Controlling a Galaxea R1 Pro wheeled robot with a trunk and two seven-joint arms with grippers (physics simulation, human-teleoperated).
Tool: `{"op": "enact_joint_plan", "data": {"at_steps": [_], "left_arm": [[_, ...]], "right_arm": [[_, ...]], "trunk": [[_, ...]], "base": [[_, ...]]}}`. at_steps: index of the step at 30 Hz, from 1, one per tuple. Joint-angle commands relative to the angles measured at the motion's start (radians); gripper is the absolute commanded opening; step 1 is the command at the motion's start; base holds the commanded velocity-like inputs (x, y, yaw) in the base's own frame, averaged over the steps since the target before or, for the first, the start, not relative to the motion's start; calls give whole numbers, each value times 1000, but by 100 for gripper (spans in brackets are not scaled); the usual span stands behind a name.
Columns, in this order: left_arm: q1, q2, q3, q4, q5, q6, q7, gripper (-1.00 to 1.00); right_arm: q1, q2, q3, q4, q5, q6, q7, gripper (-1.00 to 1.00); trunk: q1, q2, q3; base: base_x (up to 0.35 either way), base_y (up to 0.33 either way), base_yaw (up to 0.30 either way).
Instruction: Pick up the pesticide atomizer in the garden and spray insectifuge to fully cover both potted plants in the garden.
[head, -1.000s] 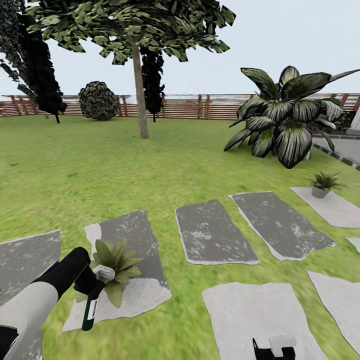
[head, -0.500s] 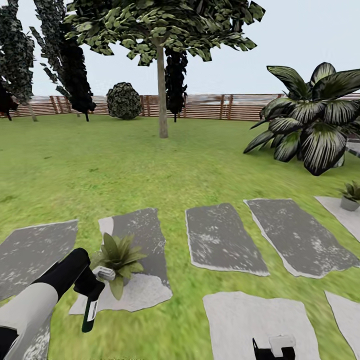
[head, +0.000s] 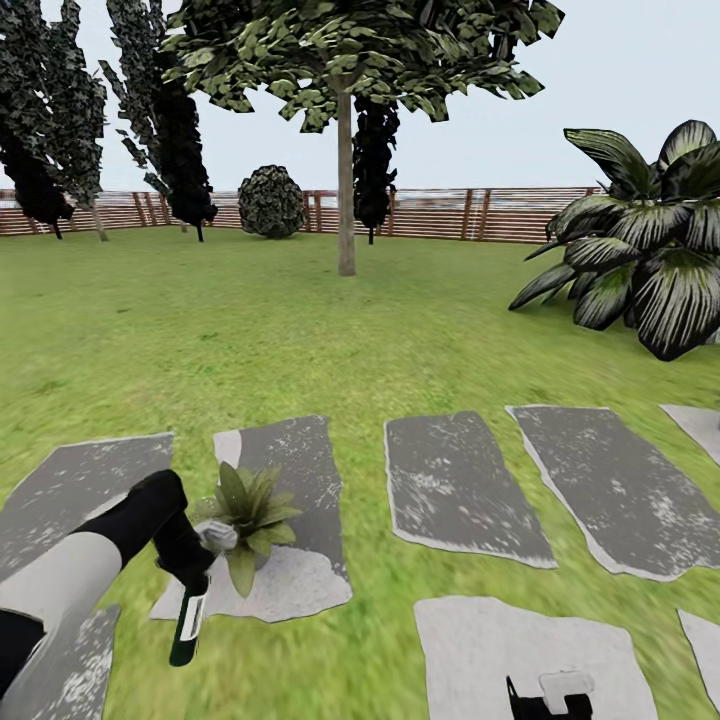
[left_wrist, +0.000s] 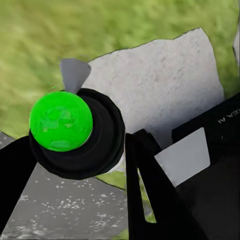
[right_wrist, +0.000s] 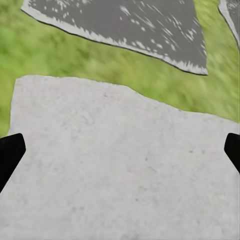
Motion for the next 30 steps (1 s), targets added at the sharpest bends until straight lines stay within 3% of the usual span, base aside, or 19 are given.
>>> {"op": "enact_joint_plan", "data": {"at_steps": [1,3,7,17,30], "left_arm": [[3,0,-3,0,-57,9,-27,-100],[6,-2,-5,1,-89,9,-31,-100],[9,-6,-3,7,-110,6,-29,-100],[9,-9,3,15,-113,6,-28,-100],[25,-8,3,22,-115,6,-14,-100]], "right_arm": [[-1,-3,-3,2,11,-3,-7,100],[-1,-6,-3,2,11,-3,-7,100],[-1,-7,-3,2,11,-2,-7,100],[-1,-3,-3,2,11,-3,-7,100],[-1,-1,-3,2,11,-3,-9,100]], "trunk": [[0,0,-1],[0,0,-1],[0,0,-1],[0,0,-1],[0,0,-11]], "base": [[1,0,1],[0,0,0],[0,0,0],[183,-79,0],[229,-195,187]]}}
